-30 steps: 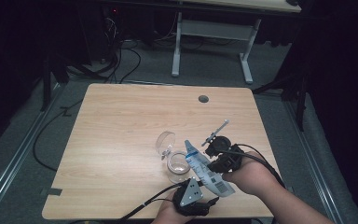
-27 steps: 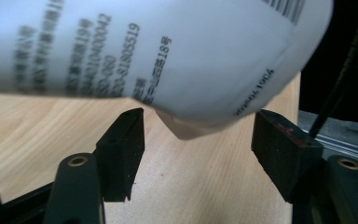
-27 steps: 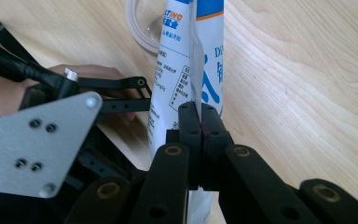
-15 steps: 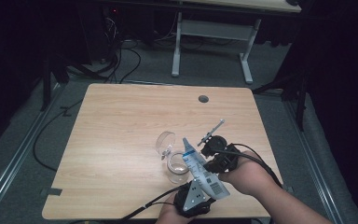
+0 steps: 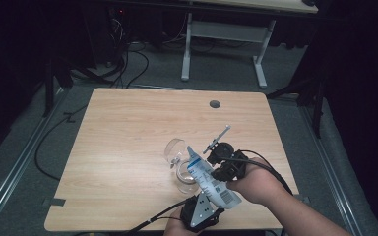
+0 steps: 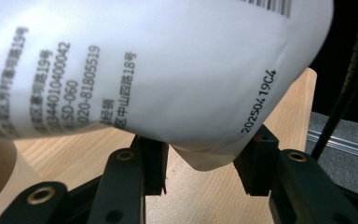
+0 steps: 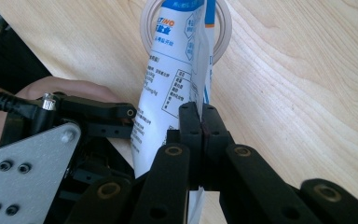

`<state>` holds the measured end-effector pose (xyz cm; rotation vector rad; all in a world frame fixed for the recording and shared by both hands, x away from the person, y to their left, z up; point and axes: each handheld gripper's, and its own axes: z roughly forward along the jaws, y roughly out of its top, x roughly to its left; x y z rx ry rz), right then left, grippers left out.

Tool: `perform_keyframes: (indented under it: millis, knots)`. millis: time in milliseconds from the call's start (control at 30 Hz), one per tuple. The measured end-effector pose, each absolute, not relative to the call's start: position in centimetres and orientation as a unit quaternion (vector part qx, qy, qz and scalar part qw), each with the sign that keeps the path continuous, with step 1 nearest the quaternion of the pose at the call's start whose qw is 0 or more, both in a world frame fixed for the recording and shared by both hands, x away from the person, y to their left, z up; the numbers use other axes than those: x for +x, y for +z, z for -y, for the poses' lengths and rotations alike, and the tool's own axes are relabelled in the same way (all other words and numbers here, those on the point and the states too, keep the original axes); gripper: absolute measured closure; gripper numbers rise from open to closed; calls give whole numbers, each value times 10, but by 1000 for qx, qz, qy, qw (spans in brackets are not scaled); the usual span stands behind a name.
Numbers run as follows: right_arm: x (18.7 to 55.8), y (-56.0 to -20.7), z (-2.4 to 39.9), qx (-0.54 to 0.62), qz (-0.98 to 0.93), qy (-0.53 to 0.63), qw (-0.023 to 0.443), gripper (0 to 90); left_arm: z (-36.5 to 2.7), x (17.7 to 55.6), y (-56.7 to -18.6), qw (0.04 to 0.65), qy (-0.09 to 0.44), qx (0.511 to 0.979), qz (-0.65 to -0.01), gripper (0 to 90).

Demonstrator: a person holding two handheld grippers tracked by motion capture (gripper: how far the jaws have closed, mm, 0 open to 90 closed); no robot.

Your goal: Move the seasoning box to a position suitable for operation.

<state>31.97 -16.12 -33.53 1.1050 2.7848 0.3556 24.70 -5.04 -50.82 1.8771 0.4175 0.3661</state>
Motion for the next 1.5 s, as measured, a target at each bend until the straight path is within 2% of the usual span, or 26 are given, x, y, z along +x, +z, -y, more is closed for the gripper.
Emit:
perform_keyframes:
  millis: [667,1500]
  knots:
    - [328,-338,164,361,-922,127,58,900,49,251,-505,558,133,799,-180,597]
    - [332,-328,158,356,-922,134,69,900,51,255,-490,562,133,797,-176,596]
